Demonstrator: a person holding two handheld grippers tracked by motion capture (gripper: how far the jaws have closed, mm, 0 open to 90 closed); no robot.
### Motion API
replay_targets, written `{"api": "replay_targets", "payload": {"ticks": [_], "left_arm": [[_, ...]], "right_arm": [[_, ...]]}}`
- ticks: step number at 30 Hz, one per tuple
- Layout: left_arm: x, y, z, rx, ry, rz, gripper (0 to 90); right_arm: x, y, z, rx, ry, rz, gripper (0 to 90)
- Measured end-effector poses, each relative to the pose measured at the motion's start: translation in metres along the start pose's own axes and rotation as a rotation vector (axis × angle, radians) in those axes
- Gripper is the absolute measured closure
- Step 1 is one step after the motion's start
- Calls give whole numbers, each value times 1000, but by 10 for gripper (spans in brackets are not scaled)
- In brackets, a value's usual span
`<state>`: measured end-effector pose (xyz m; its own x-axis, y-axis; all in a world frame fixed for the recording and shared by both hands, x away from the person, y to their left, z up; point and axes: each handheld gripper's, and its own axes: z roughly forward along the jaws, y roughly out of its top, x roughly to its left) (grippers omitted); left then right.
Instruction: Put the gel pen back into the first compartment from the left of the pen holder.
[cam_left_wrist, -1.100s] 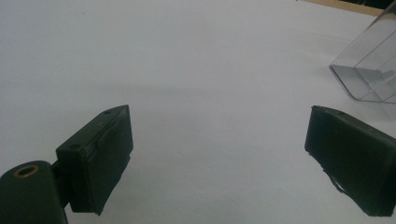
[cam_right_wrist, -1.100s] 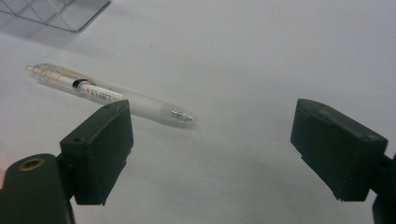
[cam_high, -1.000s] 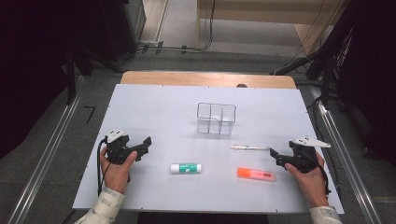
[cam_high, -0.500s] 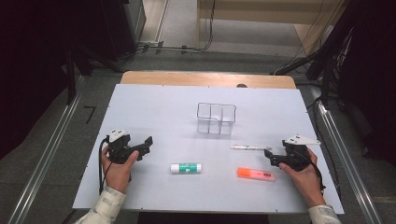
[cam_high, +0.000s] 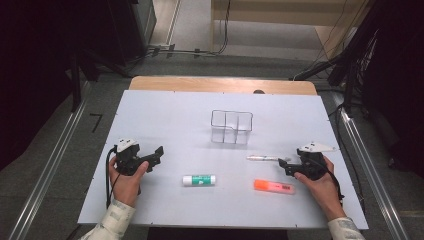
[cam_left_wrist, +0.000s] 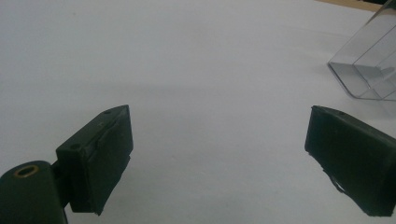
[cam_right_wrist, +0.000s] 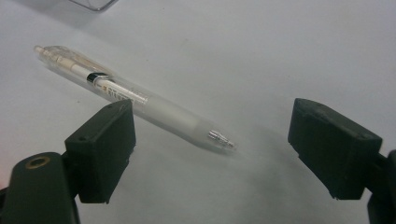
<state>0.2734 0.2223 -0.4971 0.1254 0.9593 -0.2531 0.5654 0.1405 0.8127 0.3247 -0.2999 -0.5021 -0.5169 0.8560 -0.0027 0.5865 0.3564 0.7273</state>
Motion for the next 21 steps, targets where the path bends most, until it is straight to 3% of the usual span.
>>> {"api": "replay_targets", "payload": {"ticks": [15,21], "left_arm": [[0,0,0,1,-4,0,79],[0,0,0,3,-5,-1,79]], "right_arm": [[2,3,9,16,20,-35,181],[4,2,11,19,55,-61,211]]}}
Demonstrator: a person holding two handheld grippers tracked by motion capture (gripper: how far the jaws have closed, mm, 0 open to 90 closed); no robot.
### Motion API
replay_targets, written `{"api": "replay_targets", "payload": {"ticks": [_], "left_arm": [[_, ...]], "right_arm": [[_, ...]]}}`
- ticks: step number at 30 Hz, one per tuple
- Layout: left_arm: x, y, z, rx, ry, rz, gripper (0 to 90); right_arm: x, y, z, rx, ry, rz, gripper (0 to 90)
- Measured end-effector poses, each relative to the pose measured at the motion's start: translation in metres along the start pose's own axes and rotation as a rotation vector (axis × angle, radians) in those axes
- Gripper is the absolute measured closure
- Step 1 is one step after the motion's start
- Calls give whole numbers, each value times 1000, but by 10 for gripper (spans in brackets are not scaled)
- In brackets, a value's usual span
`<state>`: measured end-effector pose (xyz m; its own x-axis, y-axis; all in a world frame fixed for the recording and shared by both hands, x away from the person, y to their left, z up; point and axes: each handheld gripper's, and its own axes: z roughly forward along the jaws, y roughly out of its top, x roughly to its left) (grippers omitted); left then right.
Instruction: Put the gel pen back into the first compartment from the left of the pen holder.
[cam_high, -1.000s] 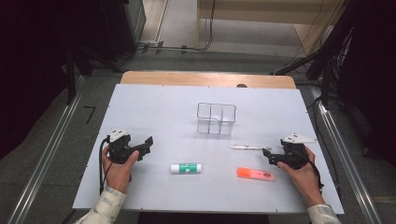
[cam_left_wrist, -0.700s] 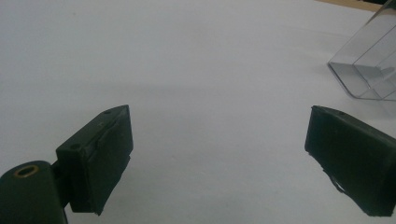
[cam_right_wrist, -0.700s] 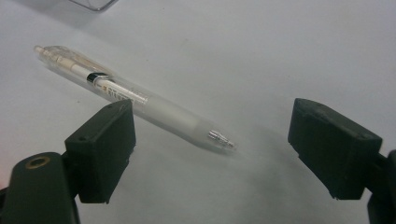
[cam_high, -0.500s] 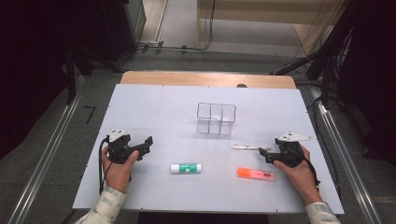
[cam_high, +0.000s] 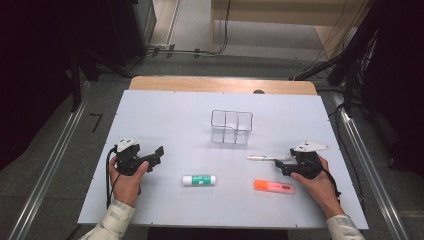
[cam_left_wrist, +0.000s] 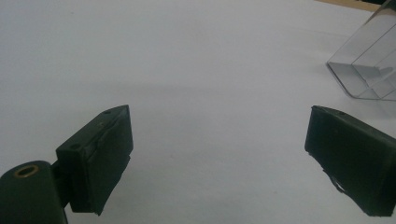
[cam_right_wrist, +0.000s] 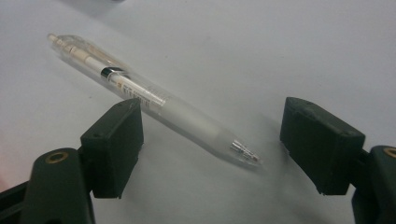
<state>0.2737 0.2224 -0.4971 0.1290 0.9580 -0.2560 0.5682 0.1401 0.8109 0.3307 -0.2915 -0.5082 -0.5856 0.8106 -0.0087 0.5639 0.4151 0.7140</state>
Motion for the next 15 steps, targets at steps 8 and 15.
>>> {"api": "replay_targets", "payload": {"ticks": [8,15], "left_arm": [[0,0,0,3,-2,1,79],[0,0,0,3,-2,2,79]], "right_arm": [[2,0,1,1,0,-36,262],[2,1,0,-3,17,-51,367]]}}
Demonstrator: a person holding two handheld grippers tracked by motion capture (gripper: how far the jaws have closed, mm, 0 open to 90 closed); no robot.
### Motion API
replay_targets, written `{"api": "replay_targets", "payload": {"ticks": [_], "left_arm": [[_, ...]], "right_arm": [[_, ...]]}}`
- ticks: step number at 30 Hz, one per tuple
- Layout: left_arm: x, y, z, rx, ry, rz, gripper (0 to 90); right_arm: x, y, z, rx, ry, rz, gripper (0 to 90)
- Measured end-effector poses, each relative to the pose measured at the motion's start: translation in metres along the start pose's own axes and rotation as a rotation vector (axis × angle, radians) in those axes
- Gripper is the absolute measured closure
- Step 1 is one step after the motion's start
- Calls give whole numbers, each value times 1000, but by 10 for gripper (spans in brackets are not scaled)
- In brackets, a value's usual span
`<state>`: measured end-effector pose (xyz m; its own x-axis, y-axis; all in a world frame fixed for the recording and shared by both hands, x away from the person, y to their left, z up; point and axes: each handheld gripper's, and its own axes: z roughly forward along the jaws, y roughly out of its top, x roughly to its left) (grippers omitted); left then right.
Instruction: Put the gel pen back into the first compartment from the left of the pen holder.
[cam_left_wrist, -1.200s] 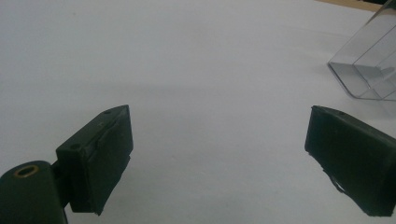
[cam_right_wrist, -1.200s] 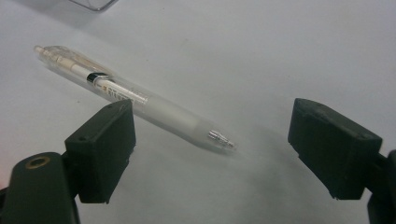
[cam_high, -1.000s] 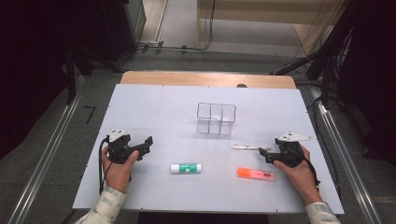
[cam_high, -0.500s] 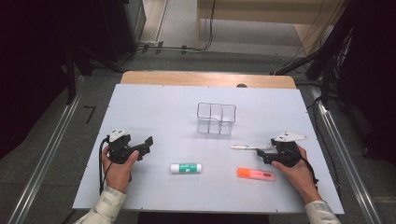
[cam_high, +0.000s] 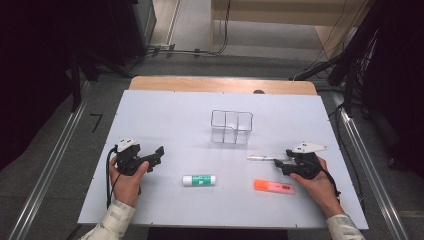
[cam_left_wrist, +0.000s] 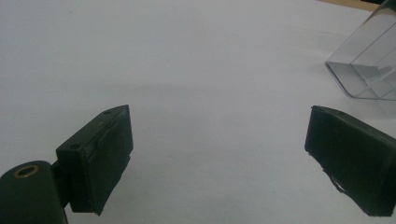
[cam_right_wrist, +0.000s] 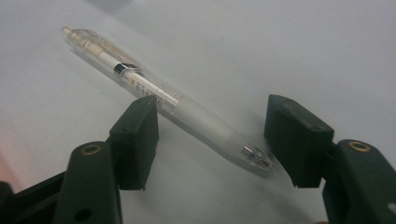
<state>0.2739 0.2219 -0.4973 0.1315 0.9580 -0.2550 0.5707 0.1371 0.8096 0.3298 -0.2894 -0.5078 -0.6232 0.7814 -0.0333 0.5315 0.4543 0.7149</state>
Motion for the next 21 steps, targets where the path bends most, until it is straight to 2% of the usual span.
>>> {"api": "replay_targets", "payload": {"ticks": [3,8,14,21], "left_arm": [[0,0,0,-1,-1,-1,79],[0,0,0,0,-2,-2,79],[0,0,0,0,-4,-5,79],[1,0,0,0,-7,-11,79]], "right_arm": [[0,0,0,0,11,-4,411],[-1,1,-2,5,36,-10,564],[-1,0,-4,8,59,-14,678],[-3,0,-5,13,91,-10,757]]}}
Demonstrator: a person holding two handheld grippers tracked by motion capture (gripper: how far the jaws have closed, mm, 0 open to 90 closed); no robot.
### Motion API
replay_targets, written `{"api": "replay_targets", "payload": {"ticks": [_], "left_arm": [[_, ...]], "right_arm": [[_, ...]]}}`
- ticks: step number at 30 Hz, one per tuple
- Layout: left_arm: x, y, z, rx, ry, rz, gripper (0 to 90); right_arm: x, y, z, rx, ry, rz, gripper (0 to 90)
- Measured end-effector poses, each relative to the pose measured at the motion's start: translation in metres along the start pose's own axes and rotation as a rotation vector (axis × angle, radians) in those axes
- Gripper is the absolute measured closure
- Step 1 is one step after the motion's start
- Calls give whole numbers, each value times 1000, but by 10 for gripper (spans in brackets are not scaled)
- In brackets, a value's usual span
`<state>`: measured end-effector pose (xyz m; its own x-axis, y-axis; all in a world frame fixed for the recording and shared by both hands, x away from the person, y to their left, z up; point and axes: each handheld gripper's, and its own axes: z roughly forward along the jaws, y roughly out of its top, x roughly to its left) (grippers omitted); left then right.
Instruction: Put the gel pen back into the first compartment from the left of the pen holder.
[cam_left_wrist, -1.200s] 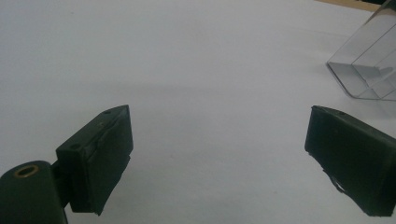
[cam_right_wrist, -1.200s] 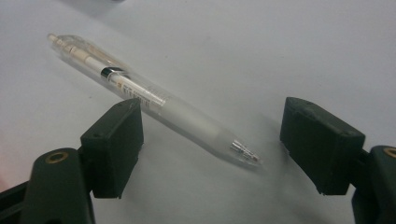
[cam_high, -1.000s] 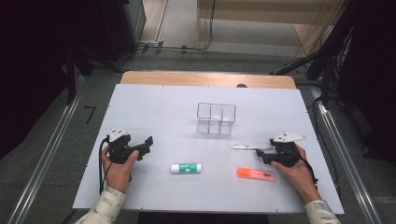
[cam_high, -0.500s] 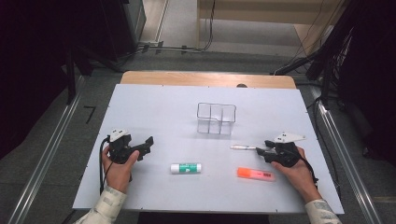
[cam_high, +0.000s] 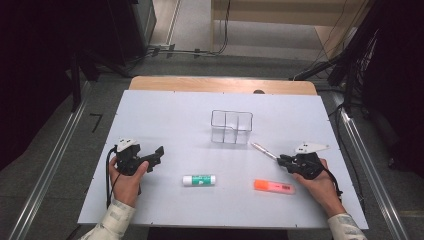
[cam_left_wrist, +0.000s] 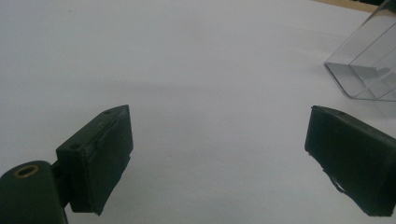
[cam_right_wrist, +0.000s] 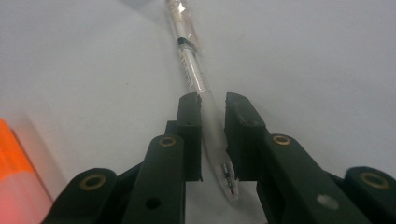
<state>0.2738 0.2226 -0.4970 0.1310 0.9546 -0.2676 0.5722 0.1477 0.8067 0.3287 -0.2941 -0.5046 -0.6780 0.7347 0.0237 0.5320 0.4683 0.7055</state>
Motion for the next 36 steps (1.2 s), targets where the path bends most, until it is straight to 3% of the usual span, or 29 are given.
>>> {"api": "replay_targets", "payload": {"ticks": [8,18,36], "left_arm": [[1,0,0,-1,-2,-9,79],[2,0,-1,2,-1,-11,80],[3,0,-1,-4,3,-18,79]], "right_arm": [[2,1,-1,10,-17,-7,786],[0,0,-3,6,3,52,791],[-4,2,-22,-59,-10,96,790]]}}
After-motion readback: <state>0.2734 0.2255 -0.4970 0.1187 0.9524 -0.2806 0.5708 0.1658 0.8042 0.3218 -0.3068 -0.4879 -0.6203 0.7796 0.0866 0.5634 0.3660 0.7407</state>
